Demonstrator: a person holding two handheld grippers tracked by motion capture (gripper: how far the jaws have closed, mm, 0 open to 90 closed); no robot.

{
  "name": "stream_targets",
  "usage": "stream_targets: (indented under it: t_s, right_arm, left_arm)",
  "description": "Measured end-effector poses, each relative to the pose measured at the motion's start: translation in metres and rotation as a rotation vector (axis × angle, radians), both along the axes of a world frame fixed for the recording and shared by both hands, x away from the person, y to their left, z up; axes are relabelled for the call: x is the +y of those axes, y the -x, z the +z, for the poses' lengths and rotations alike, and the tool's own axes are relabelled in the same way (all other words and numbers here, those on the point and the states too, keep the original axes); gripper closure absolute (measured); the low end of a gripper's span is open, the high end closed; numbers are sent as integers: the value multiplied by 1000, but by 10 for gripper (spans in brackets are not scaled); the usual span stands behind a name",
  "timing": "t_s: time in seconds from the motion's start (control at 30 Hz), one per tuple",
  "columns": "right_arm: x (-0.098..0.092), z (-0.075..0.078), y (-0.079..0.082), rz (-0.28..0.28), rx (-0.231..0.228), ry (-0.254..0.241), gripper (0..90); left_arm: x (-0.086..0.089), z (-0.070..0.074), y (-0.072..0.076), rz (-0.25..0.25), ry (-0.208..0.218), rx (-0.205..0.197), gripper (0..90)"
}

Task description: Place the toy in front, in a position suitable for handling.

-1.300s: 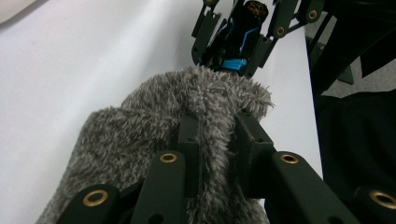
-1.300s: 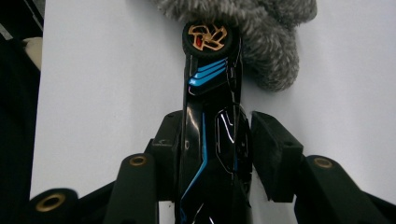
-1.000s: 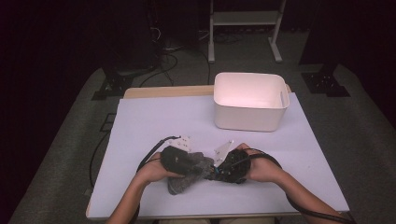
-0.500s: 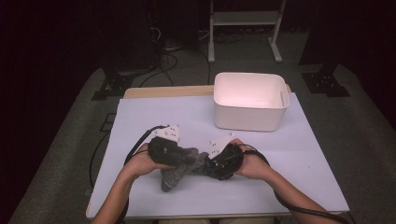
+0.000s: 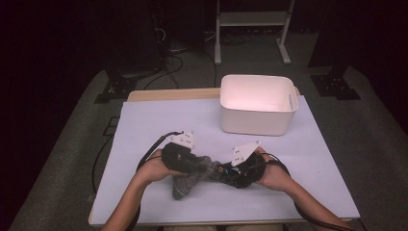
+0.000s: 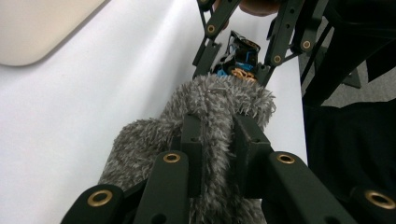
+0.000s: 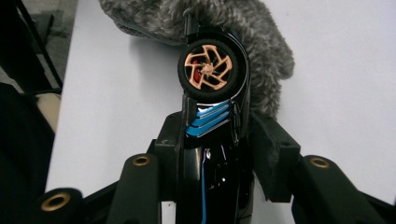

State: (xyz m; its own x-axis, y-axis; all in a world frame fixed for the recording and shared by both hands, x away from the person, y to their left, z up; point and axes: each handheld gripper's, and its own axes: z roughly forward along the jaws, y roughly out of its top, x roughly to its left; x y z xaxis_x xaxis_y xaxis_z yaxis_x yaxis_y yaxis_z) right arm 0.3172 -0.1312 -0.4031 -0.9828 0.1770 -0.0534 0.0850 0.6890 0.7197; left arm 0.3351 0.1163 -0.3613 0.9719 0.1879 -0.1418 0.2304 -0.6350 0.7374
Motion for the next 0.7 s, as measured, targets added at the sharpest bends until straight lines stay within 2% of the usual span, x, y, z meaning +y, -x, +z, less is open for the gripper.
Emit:
stream_targets:
  t_s: [0.13,0.27,0.33,0.5,0.7]
  right_arm:
    - [7,3,0,13,6,-26,569]
    - [15,7,-2,22,2,-58,568]
    - [13,6,-2,22,4,-66,568]
    - [2,5,2,15,3,-77,567]
    - [-12,8,3,-4,11,-82,567]
  left_arm:
    - [0,16,-1,-9,33,-21,770]
    - [0,26,2,-12,28,-46,769]
    - [-1,26,3,-22,21,-46,770]
    - [0,20,4,-25,48,-37,769]
    - [0,12,6,-16,41,-22,769]
